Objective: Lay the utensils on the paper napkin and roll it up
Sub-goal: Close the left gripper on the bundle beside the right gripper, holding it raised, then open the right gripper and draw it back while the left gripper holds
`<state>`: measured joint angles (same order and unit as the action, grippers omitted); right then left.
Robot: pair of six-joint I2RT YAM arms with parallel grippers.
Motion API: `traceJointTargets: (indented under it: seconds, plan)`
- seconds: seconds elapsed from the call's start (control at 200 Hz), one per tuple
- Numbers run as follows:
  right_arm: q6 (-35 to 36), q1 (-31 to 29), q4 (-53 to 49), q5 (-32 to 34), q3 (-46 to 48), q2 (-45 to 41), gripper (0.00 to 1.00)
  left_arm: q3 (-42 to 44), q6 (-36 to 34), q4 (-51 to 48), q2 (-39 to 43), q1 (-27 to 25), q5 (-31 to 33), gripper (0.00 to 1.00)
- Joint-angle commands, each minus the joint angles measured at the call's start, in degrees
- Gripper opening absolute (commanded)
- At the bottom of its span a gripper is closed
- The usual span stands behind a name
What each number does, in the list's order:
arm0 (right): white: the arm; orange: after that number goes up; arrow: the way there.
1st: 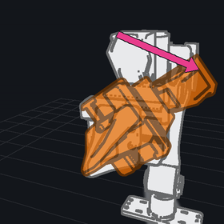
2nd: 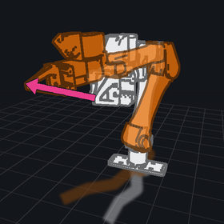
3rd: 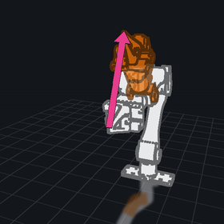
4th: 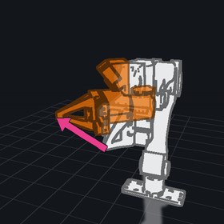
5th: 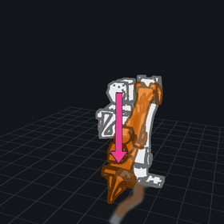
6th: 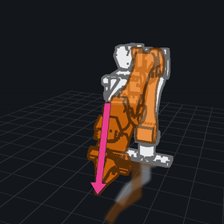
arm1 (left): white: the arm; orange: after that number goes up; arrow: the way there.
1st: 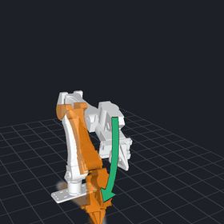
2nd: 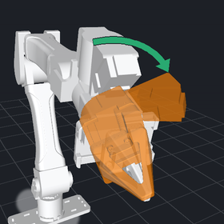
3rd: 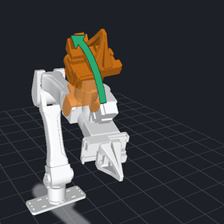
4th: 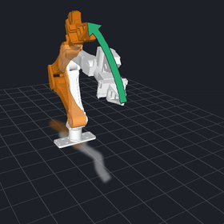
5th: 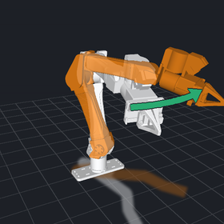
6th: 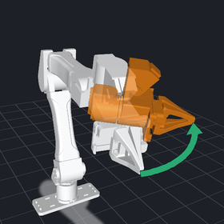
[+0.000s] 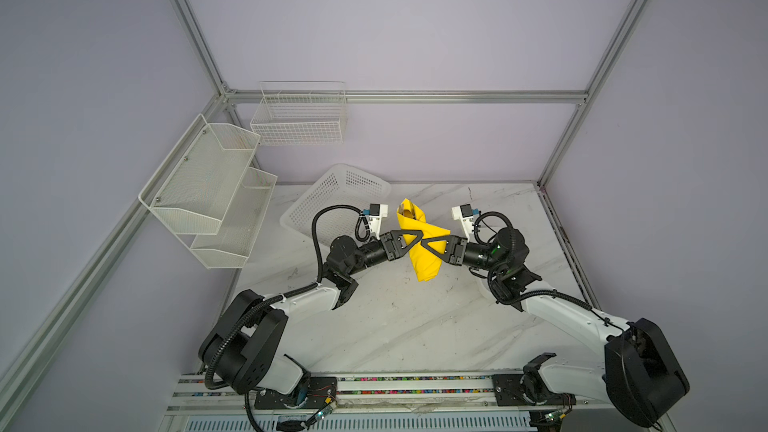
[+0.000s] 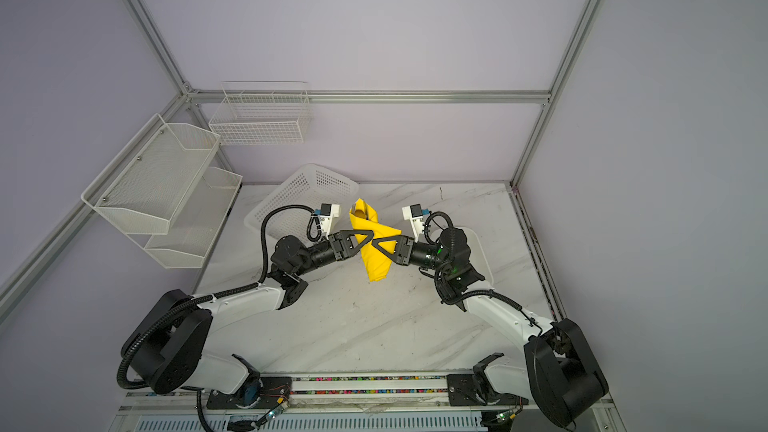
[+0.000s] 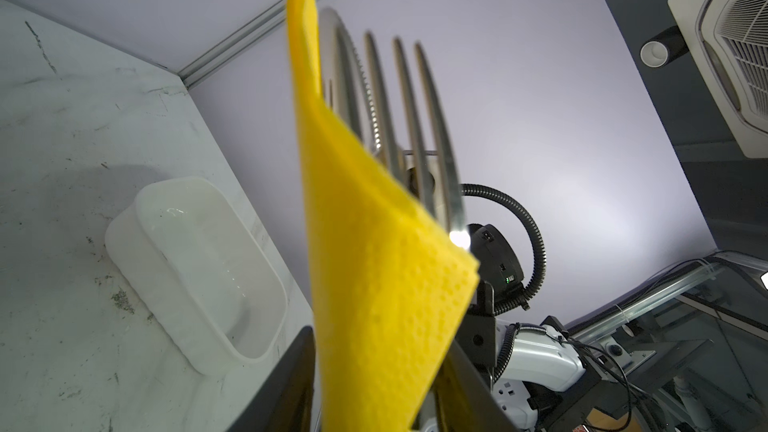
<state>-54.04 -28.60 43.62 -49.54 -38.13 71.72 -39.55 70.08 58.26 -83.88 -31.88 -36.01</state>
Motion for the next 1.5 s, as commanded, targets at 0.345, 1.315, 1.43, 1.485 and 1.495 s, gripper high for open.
traceJointTargets:
  seconds: [0.345,1.315,1.43,1.485,1.495]
  plan:
    - [-1.36,-0.02,5.65,-1.79,-1.84,0.17,0.07,-4.30,2.40,6.76,0.03,0.33,-2.05,0.30]
    - [-1.46,0.02,4.81,-0.48,-0.98,-1.25,0.16,-2.99,3.48,11.69,0.28,0.36,-0.86,0.12]
    - [-1.19,0.09,4.25,-0.17,-0.98,-1.80,0.18,-2.90,3.26,11.88,0.54,0.33,-0.71,0.12]
    - [-0.85,0.05,3.32,0.24,-0.99,-2.13,0.19,-2.89,3.00,11.88,0.64,0.34,-0.64,0.12]
    - [-0.75,0.06,3.03,0.37,-0.98,-2.21,0.19,-2.90,3.03,11.83,0.78,0.33,-0.60,0.12]
